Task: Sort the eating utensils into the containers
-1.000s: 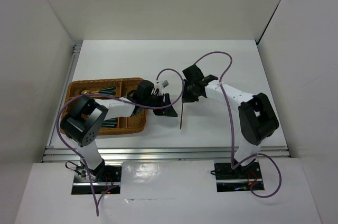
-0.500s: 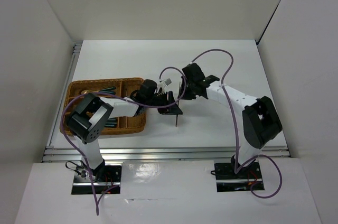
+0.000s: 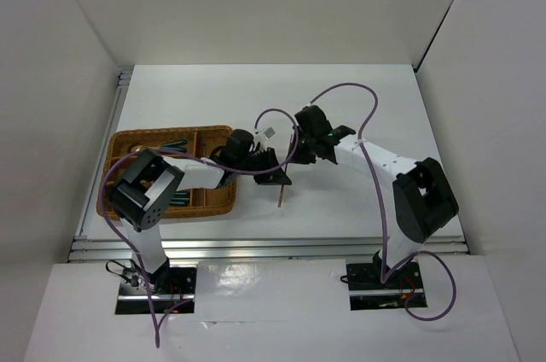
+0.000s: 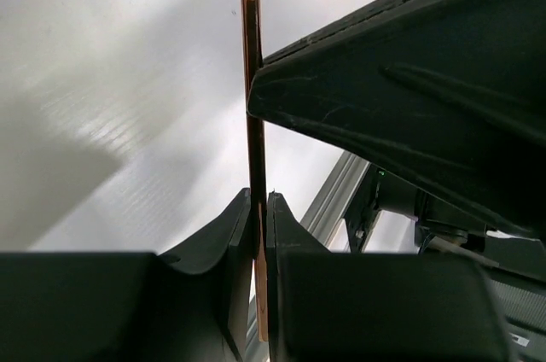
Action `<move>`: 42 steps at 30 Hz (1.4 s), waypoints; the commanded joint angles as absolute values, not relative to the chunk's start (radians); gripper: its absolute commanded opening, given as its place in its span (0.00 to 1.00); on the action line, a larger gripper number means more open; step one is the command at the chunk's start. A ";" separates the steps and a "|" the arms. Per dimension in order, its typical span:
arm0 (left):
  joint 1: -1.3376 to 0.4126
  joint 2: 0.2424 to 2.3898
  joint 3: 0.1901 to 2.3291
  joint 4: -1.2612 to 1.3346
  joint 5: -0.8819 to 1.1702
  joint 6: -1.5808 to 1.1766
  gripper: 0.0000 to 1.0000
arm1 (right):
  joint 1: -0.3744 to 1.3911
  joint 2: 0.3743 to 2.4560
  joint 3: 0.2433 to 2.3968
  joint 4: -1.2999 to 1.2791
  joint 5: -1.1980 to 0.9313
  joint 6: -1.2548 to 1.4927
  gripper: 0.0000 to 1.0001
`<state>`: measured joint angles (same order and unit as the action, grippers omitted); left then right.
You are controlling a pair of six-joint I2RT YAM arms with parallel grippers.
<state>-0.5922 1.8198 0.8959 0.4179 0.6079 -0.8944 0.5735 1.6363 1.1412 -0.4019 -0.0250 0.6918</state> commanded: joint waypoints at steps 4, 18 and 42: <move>-0.598 1.787 0.901 0.473 0.617 -0.870 0.14 | 0.583 1.571 1.118 -0.413 -0.029 0.684 0.18; -0.489 1.642 0.850 0.306 0.586 -0.839 0.15 | 0.583 1.376 1.147 -0.491 0.107 0.653 0.62; -0.130 1.400 0.842 -0.310 0.420 -0.500 0.19 | 0.572 1.459 1.118 -0.442 0.069 0.623 0.99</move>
